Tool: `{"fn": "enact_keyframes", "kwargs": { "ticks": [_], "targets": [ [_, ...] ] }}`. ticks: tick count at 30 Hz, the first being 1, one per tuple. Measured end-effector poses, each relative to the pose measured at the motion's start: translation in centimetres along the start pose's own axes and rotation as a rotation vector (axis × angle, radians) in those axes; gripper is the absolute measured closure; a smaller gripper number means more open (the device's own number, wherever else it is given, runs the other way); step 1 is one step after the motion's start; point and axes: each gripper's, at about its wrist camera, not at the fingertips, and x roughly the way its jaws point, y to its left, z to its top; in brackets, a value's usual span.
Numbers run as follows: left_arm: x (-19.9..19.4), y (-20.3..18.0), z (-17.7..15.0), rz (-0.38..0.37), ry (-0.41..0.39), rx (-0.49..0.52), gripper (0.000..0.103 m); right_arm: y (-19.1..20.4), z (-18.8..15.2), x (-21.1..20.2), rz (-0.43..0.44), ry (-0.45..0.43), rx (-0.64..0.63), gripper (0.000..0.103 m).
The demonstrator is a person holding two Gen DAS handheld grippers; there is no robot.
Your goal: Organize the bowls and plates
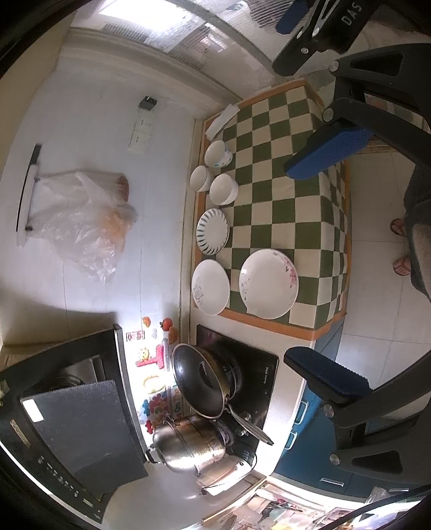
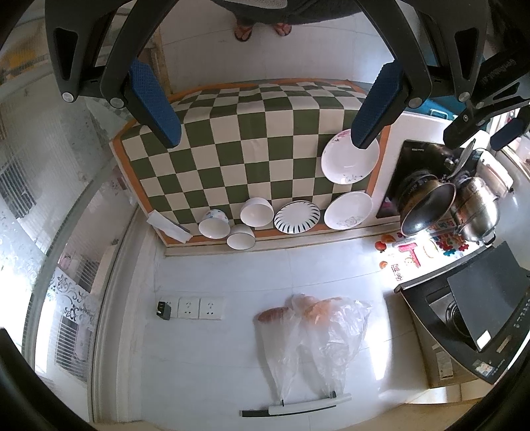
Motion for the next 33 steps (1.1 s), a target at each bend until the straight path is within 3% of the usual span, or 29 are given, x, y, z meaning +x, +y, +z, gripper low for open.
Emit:
{"fn": "enact_keyframes", "kwargs": {
  "ticks": [4, 7, 12, 22, 29, 33],
  "targets": [
    [2.2, 1.2, 0.4, -0.012, -0.029, 0.006, 0.000, 0.7, -0.3, 2.5, 0.079, 0.009, 0.001, 0.000],
    [5.4, 3.2, 0.9, -0.038, 0.017, -0.005, 0.000, 2.3, -0.8, 6.0, 0.133, 0.063, -0.032, 0.000],
    [12.4, 6.7, 0.7, 0.022, 0.109, -0.033, 0.000, 5.3, -1.9, 13.6, 0.153, 0.178, -0.074, 0.000],
    [28.7, 12.4, -0.1, 0.119, 0.328, -0.094, 0.000, 9.7, -3.0, 34.5, 0.243, 0.445, -0.118, 0.000],
    [40.1, 14.5, 0.1, 0.101, 0.490, -0.148, 0.000, 10.8, -1.8, 47.8, 0.284, 0.613, -0.089, 0.001],
    [44.6, 14.9, 0.2, 0.115, 0.550, -0.159, 0.002, 11.6, -1.4, 54.4, 0.319, 0.697, -0.086, 0.006]
  ]
}}
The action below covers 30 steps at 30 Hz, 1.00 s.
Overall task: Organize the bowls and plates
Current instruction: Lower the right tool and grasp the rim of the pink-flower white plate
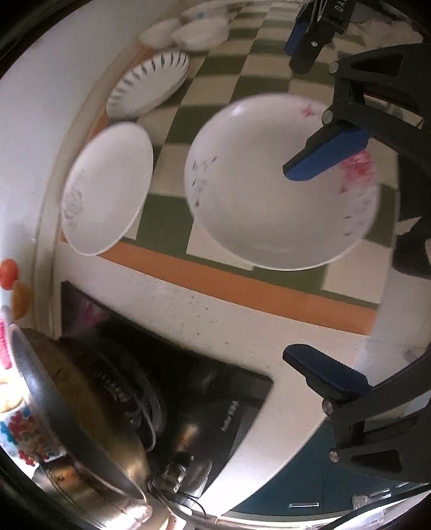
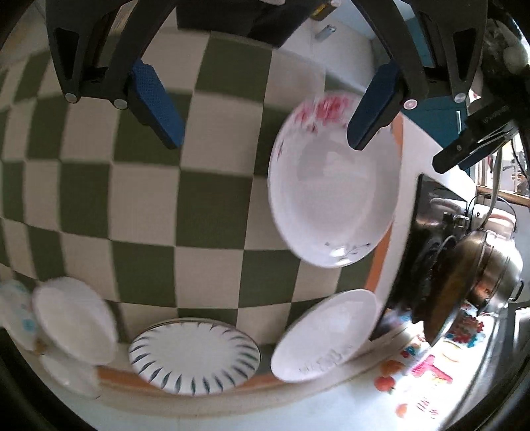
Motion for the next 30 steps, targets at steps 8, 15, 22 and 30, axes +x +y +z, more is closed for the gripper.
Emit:
{"fn": "enact_keyframes", "kwargs": {
  "ticks": [8, 15, 22, 30],
  "targets": [
    [5.7, -0.2, 2.3, -0.058, 0.132, -0.006, 0.016, 0.2, 5.0, 7.0, 0.063, 0.153, -0.068, 0.013],
    [7.4, -0.4, 1.8, -0.071, 0.192, 0.029, 0.065, 1.4, 5.9, 9.2, 0.097, 0.216, -0.086, 0.020],
    [6.8, 0.0, 1.2, -0.097, 0.173, -0.002, 0.069, 3.0, 5.0, 9.7, 0.122, 0.206, -0.115, 0.064],
    [7.0, -0.1, 0.2, -0.101, 0.181, -0.002, 0.069, 1.8, 4.3, 9.3, 0.108, 0.190, -0.101, 0.078]
  ]
}}
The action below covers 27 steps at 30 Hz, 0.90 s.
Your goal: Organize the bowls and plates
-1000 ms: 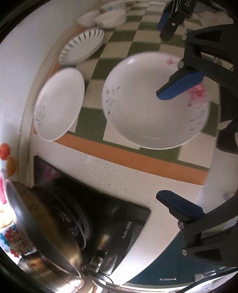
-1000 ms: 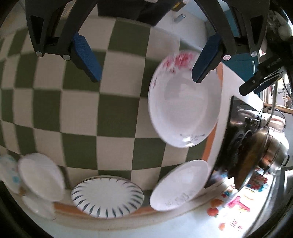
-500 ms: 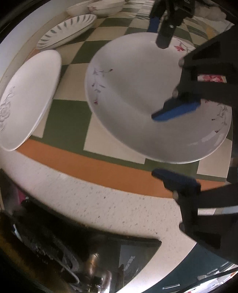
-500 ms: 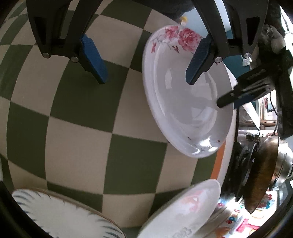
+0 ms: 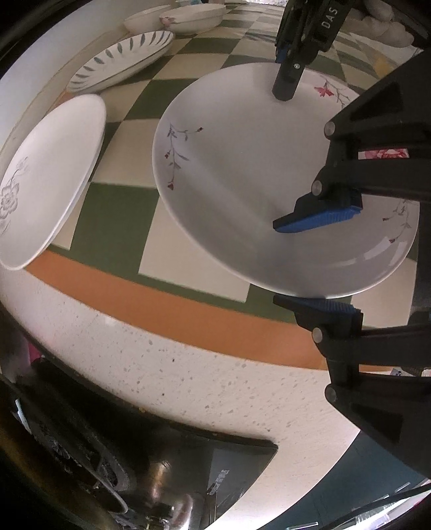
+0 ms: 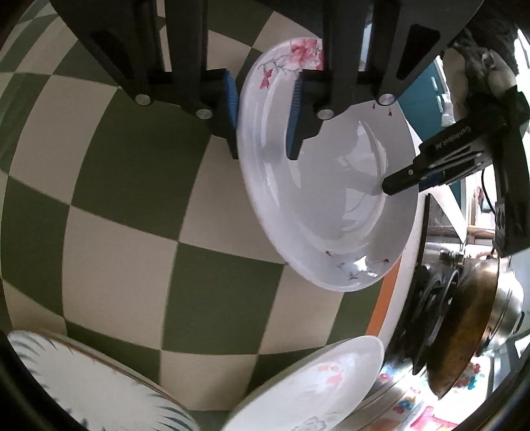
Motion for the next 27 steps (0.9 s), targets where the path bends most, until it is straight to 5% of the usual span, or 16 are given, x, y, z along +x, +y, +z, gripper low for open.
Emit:
{"fn": "enact_keyframes", "kwargs": {
  "ticks": [15, 27],
  "targets": [
    [-3.1, -8.4, 0.1, -0.049, -0.031, 0.180, 0.069, -4.8, -3.6, -6.7, -0.018, -0.104, 0.101, 0.078],
    [-2.4, -17.5, -0.2, -0.070, -0.002, 0.338, 0.069, -12.3, -7.5, -11.2, -0.035, -0.149, 0.255, 0.078]
  ]
}}
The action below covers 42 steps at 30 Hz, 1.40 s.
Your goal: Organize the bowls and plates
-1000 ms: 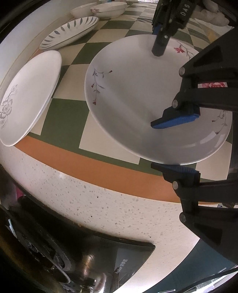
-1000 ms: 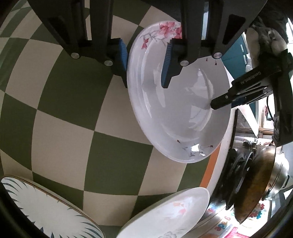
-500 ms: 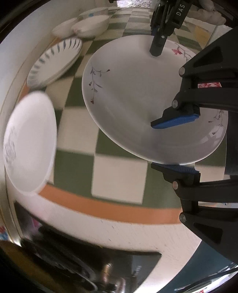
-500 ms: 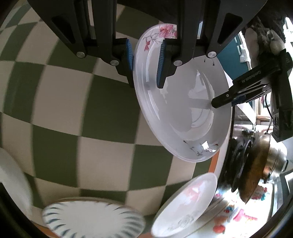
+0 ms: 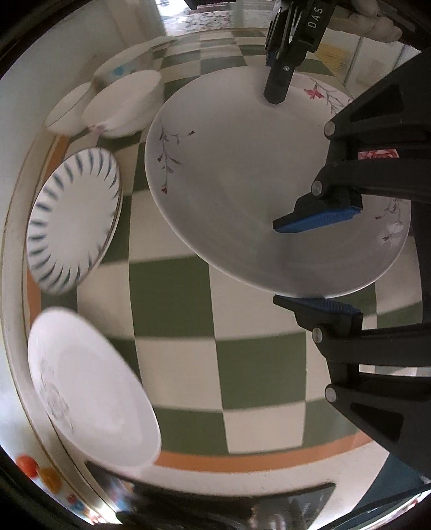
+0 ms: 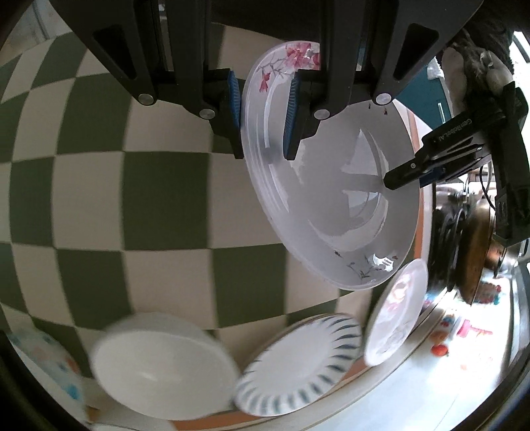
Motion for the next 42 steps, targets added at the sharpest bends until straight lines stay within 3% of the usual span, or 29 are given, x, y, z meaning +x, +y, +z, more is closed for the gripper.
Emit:
{"fn": "enact_keyframes", "kwargs": {
  "ticks": [6, 15, 22, 26, 30, 32, 34, 37, 39, 42],
  "targets": [
    [1.7, -1.5, 0.4, 0.004, 0.035, 0.027, 0.069, -3.2, 0.3, 0.0, -0.003, 0.013, 0.036, 0.078],
    [4.2, -1.2, 1.7, 0.026, 0.074, -0.007, 0.069, -4.0, 1.2, 1.7, -0.003, 0.040, 0.044, 0.078],
    [5.0, -1.7, 2.8, 0.032, 0.070, -0.023, 0.069, -3.9, 1.9, 2.8, -0.011, 0.073, 0.035, 0.078],
    [3.3, -1.1, 2.6, 0.024, 0.034, -0.045, 0.069, -4.4, 1.9, 2.8, -0.008, 0.090, 0.059, 0.075],
    [-1.1, 1.5, 2.5, 0.021, -0.066, -0.122, 0.068, -4.3, 2.0, -0.2, 0.003, 0.027, 0.064, 0.073],
    [-3.2, 3.7, 2.6, 0.035, -0.128, -0.184, 0.067, -3.3, 2.2, -2.8, 0.003, -0.046, 0.017, 0.067],
    [-5.0, 6.1, 3.3, 0.079, -0.190, -0.252, 0.062, -1.5, 2.5, -5.3, -0.001, -0.147, -0.054, 0.047],
    [-6.4, 11.0, 4.2, 0.134, -0.236, -0.352, 0.062, 2.1, 3.7, -7.5, 0.044, -0.273, -0.158, 0.031],
    [-5.9, 13.9, 4.9, 0.131, -0.233, -0.404, 0.062, 4.5, 5.4, -7.5, 0.091, -0.290, -0.196, 0.030],
    [-4.7, 17.6, 6.0, 0.132, -0.214, -0.452, 0.062, 9.0, 9.7, -4.8, 0.103, -0.201, -0.238, 0.030]
  ]
}}
